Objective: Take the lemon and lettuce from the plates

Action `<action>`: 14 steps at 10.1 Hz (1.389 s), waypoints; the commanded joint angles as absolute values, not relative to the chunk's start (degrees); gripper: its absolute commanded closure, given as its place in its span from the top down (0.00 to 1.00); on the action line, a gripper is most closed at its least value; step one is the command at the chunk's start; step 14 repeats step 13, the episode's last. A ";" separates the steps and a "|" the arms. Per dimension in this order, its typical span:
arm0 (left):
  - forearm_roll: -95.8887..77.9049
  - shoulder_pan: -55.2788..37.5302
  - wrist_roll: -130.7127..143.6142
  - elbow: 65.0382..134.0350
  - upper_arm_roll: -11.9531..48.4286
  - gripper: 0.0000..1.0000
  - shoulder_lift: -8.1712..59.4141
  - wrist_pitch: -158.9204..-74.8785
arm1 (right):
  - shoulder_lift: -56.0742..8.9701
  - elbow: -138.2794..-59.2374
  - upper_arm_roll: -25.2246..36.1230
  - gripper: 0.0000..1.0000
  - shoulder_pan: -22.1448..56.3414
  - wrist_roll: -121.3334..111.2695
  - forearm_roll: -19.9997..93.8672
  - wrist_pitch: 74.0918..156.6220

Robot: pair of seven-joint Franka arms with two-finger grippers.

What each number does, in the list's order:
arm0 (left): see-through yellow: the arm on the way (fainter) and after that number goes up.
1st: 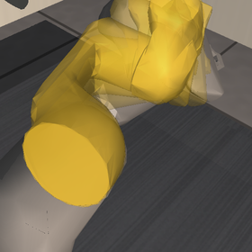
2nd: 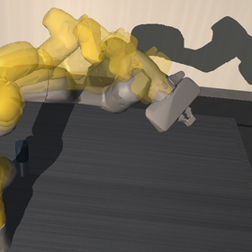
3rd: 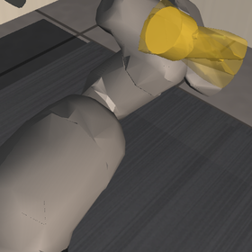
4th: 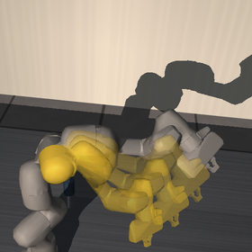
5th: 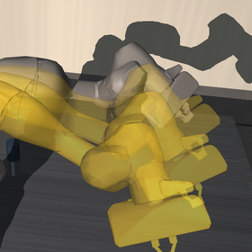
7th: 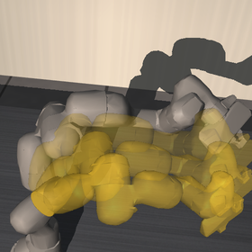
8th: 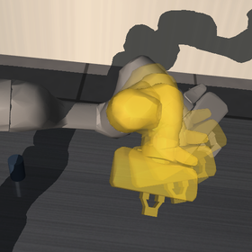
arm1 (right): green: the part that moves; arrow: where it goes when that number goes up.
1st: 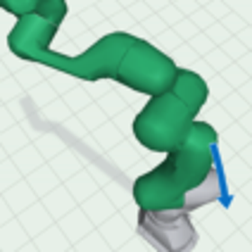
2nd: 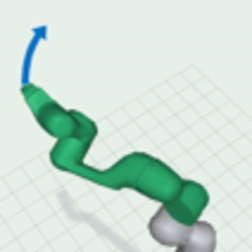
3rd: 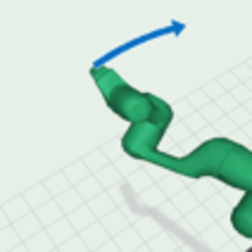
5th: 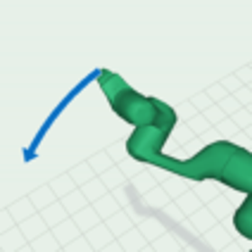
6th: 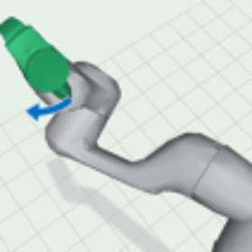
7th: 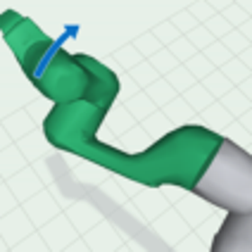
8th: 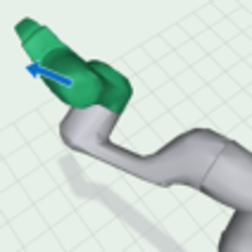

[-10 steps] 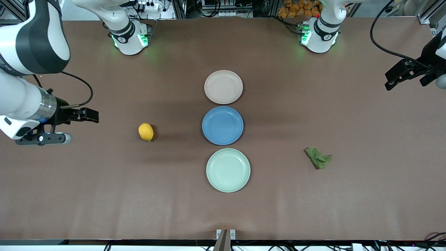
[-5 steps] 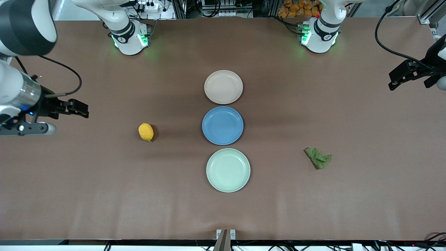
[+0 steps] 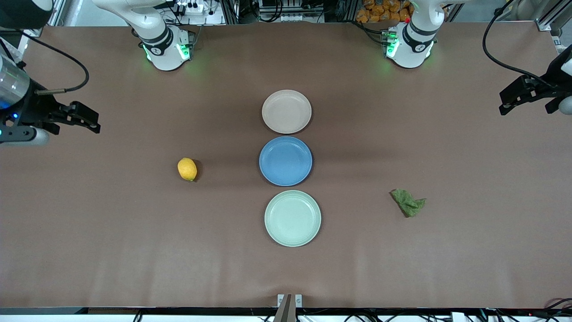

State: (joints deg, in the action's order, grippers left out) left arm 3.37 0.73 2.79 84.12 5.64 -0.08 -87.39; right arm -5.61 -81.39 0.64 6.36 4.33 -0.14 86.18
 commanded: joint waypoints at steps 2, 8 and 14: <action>0.89 1.05 -0.62 84.37 5.54 1.00 -0.97 -87.10 | -1.15 -86.83 0.00 1.00 4.84 3.96 -1.05 88.86; 0.62 1.05 -0.35 84.29 5.54 1.00 -0.79 -86.92 | 3.17 -93.52 -0.35 1.00 4.39 4.57 -0.97 93.35; -0.88 1.05 -0.44 84.29 5.45 1.00 -0.70 -86.92 | 2.20 -91.76 -0.62 1.00 4.75 4.66 -1.75 90.35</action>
